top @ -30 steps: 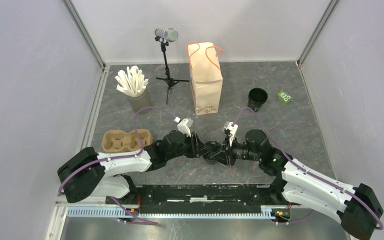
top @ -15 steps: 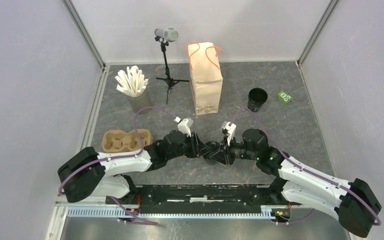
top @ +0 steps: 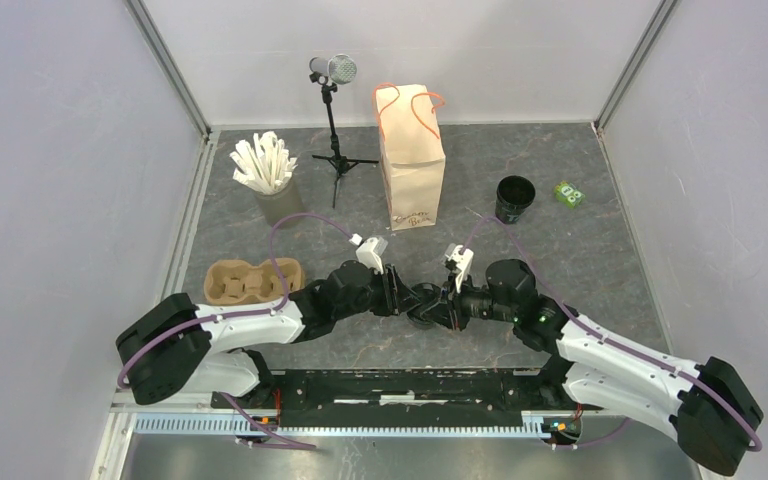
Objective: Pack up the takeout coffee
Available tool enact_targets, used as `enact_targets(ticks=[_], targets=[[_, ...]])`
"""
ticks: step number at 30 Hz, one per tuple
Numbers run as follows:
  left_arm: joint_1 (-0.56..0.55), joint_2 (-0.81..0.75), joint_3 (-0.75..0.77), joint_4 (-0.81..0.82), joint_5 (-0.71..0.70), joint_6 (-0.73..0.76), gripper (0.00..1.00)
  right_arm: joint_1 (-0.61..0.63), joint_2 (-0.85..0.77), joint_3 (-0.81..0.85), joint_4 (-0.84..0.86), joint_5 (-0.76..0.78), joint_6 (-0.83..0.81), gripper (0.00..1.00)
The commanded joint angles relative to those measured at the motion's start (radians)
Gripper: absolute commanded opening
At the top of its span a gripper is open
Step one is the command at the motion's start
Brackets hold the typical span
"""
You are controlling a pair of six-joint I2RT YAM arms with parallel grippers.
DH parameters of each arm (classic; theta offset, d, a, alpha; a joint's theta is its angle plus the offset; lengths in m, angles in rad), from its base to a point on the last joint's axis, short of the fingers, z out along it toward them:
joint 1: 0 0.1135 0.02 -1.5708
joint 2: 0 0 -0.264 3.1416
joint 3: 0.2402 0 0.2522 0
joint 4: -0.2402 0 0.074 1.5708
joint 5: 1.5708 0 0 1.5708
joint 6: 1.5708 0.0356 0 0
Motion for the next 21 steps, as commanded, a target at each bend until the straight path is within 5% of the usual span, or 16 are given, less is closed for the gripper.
enact_targets(ticks=[1, 21], targets=[[-0.019, 0.047, -0.026, -0.182, 0.001, 0.032, 0.45, 0.005, 0.0, -0.075, -0.06, 0.035, -0.027, 0.2], [-0.021, 0.086, -0.028, -0.182, -0.012, 0.039, 0.45, 0.005, -0.012, -0.289, -0.08, 0.093, 0.025, 0.2]])
